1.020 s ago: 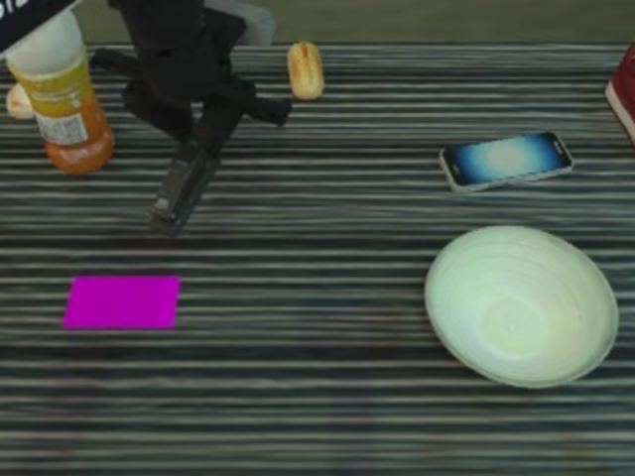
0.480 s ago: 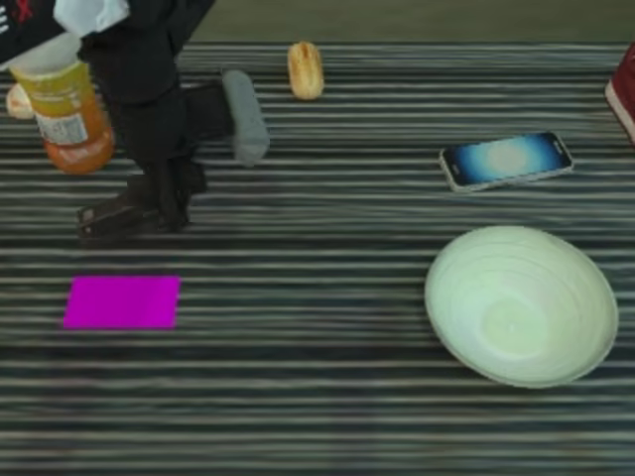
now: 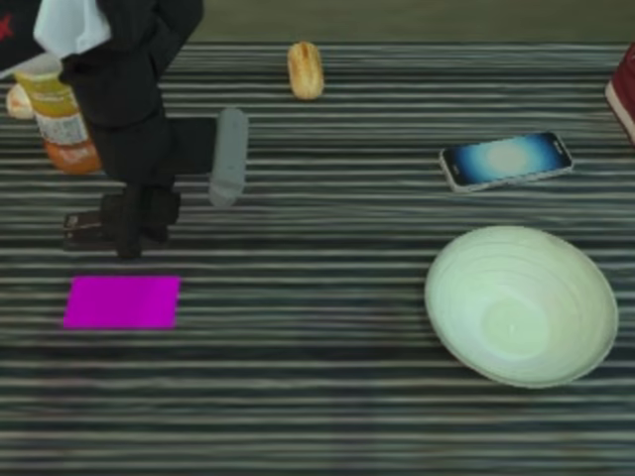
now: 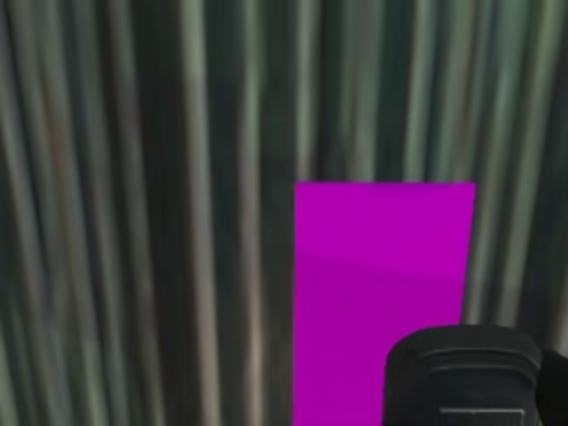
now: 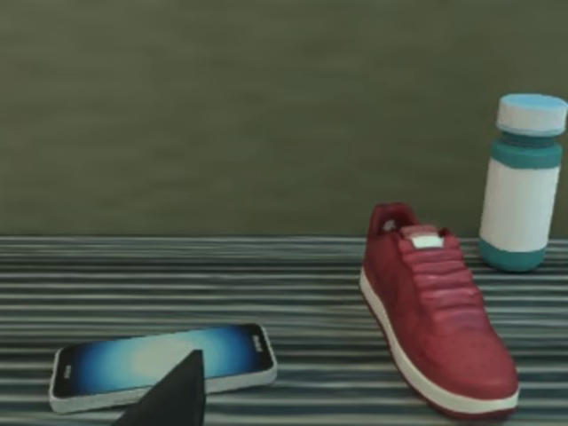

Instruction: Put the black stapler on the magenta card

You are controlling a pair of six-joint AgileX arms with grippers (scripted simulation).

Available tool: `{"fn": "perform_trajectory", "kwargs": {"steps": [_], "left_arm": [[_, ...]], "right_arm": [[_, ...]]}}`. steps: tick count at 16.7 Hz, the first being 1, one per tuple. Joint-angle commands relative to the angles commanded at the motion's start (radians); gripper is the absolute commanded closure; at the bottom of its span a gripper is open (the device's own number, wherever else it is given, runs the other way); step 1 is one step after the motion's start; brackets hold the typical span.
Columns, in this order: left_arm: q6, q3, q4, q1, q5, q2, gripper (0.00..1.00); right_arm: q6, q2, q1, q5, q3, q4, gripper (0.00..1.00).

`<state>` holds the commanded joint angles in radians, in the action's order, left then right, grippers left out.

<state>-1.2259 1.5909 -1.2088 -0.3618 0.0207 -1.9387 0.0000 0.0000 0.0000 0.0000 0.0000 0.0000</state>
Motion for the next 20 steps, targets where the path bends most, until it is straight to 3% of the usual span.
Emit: {"fn": "perform_trajectory", "kwargs": {"steps": [6, 14, 20], "left_arm": [[-0.003, -0.012, 0.016, -0.002, -0.001, -0.007, 1.00], [-0.056, -0.253, 0.333, 0.055, 0.001, -0.072, 1.00], [-0.064, -0.284, 0.366, 0.063, 0.001, -0.083, 1.00]], "right_arm": [[0.000, 0.000, 0.000, 0.000, 0.000, 0.000, 0.00], [0.000, 0.000, 0.000, 0.000, 0.000, 0.000, 0.00], [0.000, 0.000, 0.000, 0.000, 0.000, 0.000, 0.00]]}}
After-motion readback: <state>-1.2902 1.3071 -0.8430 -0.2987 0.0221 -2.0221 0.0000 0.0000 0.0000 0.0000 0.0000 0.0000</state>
